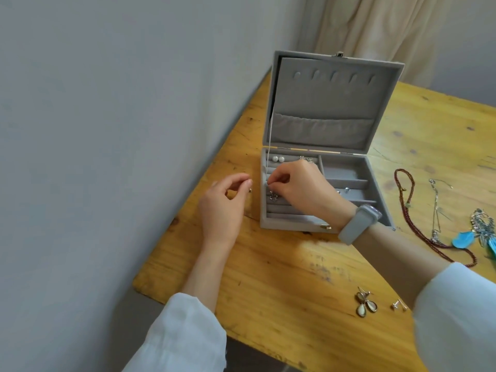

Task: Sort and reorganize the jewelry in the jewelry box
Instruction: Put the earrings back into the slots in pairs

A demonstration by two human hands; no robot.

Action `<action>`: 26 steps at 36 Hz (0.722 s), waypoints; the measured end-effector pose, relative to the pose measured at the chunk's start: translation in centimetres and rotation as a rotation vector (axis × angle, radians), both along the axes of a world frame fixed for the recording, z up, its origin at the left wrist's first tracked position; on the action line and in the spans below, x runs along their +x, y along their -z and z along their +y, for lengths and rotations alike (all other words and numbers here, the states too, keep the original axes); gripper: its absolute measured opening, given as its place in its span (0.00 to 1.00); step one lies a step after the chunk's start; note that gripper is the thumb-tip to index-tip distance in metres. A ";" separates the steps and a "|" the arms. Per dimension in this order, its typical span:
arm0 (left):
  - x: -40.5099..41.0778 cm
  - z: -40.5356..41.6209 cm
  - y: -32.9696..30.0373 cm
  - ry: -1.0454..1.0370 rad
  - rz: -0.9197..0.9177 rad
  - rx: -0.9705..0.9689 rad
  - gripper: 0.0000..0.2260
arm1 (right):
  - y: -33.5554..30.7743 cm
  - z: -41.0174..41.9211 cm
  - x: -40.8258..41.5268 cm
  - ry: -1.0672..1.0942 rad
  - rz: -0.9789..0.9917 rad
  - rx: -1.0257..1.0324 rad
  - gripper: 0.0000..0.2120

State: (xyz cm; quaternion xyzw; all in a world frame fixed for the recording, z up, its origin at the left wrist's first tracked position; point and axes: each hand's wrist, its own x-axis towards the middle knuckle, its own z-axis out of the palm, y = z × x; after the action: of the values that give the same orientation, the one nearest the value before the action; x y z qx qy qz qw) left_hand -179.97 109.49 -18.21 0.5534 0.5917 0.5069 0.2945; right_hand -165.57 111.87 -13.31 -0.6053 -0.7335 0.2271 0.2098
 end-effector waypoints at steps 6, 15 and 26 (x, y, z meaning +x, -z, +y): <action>-0.1 -0.1 0.1 0.000 0.009 0.001 0.06 | 0.2 -0.1 -0.1 0.015 0.032 -0.024 0.05; 0.0 -0.1 -0.1 0.006 -0.004 0.017 0.05 | 0.5 0.3 0.1 0.026 0.041 -0.091 0.05; 0.1 -0.2 -0.3 0.004 0.016 0.012 0.06 | 1.2 -1.0 0.0 0.066 0.100 0.067 0.06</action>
State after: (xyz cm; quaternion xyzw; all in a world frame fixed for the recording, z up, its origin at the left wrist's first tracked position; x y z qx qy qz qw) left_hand -179.90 109.31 -17.90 0.5604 0.5897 0.5054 0.2876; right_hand -165.55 110.83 -14.55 -0.6098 -0.7088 0.2253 0.2739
